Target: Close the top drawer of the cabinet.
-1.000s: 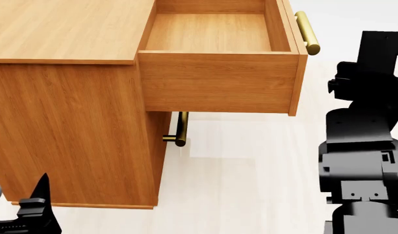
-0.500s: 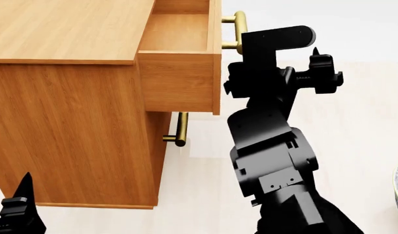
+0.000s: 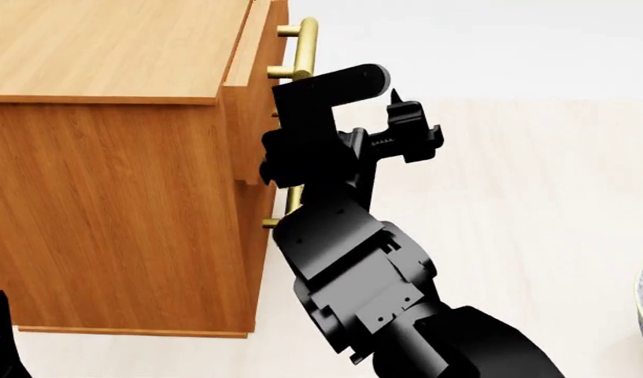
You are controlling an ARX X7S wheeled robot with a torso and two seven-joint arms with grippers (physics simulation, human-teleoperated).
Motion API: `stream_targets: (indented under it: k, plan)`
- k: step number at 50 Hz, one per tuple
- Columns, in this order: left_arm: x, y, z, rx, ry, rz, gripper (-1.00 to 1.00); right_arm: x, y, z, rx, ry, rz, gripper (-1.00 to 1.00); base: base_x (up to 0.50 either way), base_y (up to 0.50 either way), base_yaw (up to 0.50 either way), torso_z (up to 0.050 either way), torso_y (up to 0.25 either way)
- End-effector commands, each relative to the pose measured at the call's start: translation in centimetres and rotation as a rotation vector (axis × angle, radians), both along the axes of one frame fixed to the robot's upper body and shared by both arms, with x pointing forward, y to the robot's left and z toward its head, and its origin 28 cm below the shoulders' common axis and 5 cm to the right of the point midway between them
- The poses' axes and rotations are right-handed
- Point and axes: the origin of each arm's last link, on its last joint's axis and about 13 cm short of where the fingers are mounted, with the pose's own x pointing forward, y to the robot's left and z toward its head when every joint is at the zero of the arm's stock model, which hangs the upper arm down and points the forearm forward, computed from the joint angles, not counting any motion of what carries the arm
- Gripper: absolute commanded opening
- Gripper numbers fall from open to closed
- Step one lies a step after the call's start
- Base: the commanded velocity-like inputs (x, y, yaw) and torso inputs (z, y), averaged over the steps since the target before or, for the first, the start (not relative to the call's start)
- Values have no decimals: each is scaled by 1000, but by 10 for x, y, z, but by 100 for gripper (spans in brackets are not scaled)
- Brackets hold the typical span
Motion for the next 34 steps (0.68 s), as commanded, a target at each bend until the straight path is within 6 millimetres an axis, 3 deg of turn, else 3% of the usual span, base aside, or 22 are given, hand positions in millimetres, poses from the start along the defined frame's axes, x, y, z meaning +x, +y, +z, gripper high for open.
stream_targets:
  k: [1,19,24,34]
  plan:
    - [-3,11,-7,-6,-3,30,100,-17,28,-7,-25,15,116,100,0,0,0,0,0]
    - [-2,20,-12,-17,10,64,100,-35,45,-23,-122,-6,239,100,0,0,0,0,0]
    - [1,19,-14,-18,21,65,100,-34,39,-34,-133,16,236,100,0,0,0,0,0]
    - [6,11,-10,-29,13,50,100,-17,24,-22,-44,-4,230,100,0,0,0,0,0]
